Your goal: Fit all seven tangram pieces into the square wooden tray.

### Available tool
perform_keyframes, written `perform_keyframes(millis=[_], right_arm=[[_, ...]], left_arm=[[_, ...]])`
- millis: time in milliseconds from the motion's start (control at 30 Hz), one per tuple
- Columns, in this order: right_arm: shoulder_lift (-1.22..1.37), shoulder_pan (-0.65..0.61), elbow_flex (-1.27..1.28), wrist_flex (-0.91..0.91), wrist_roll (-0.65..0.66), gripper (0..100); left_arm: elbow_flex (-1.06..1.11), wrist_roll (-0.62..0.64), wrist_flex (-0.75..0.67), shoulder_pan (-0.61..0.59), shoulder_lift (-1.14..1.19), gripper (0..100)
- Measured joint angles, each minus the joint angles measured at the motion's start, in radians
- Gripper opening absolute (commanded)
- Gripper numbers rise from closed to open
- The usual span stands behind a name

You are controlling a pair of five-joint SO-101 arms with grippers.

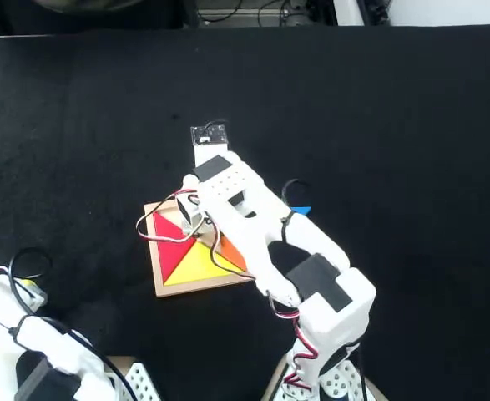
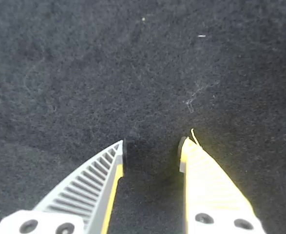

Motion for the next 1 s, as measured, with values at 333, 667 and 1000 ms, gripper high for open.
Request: perform_keyframes(millis=[333,667,1000], right_arm=[[0.0,0.0,0.0,0.0,0.005,1.6],[0.0,-0.071,-0.044,0.008,0.071,15.0],[0.0,-0.069,-0.048,0.009,0.078,14.9]], left_arm=[[0.0,0.0,0.0,0.0,0.0,20],[0.0,0.0,0.0,0.0,0.0,20],[0.0,0.0,0.0,0.0,0.0,20]])
